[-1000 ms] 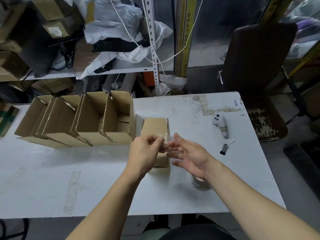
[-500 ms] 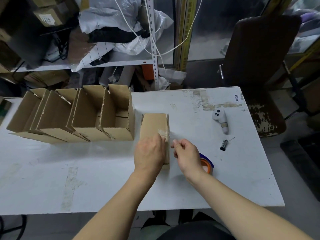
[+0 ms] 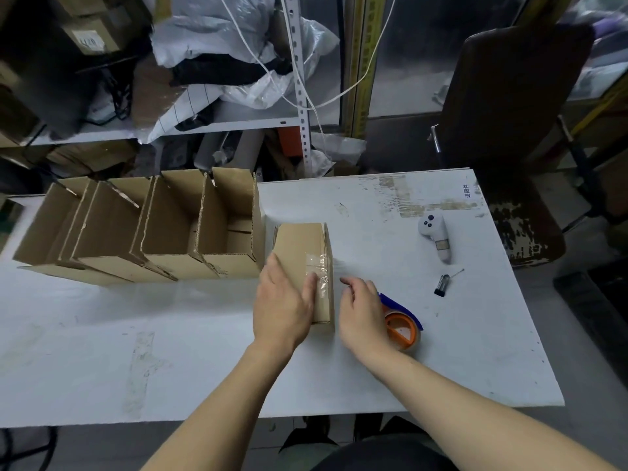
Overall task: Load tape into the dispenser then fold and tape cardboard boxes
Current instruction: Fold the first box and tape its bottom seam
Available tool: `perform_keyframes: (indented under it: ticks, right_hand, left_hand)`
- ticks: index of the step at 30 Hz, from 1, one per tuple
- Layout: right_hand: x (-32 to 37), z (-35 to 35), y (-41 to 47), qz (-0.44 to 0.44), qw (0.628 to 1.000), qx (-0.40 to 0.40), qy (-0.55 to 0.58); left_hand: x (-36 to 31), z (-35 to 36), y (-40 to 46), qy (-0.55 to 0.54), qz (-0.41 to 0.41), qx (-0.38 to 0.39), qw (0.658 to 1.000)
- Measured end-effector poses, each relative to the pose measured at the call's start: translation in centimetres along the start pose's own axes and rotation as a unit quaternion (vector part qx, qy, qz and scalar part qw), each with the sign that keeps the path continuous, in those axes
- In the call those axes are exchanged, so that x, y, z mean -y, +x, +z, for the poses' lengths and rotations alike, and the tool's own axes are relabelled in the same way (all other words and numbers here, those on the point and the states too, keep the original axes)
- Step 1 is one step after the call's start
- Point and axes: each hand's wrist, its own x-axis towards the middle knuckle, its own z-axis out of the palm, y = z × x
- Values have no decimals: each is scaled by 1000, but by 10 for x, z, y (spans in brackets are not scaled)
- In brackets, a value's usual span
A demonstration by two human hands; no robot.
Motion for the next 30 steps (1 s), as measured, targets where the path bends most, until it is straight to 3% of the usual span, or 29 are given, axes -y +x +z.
perform_keyframes:
  ticks: [5,9,13,16,18,23,26,28,30]
  right_hand:
    - [5,-3,-25,-124,990,60,-27]
    - [0,1,-26,-130,987,62,-77]
    - [1,-9,-26,-104,992,53,-39]
    - [4,-16,-19,-64,992,112,-11]
    - [5,-18,-16,-93,986,136,-40]
    - [8,-23,-26,-130,989,77,-8]
    - [1,-30,-20,-97,990,97,36]
    - [-17,-41,-6,-71,994,79,-4]
    - [-46,-56,16,-52,987,57,-142]
  left_hand:
    - [-7,4,-3,-39,-22,-3,999]
    - [-11,5,-5,-41,-28,-16,999]
    - [-11,5,-3,-52,-37,-26,998]
    - [-16,2,-5,-42,-54,-16,998]
    - [-17,0,-4,-41,-49,0,998]
    - [-7,-5,-1,-92,-28,22,995]
    - [-4,-7,1,-96,-23,36,994]
    - [-5,-8,4,-102,-23,41,994]
    - [-6,-10,4,-100,-16,44,994]
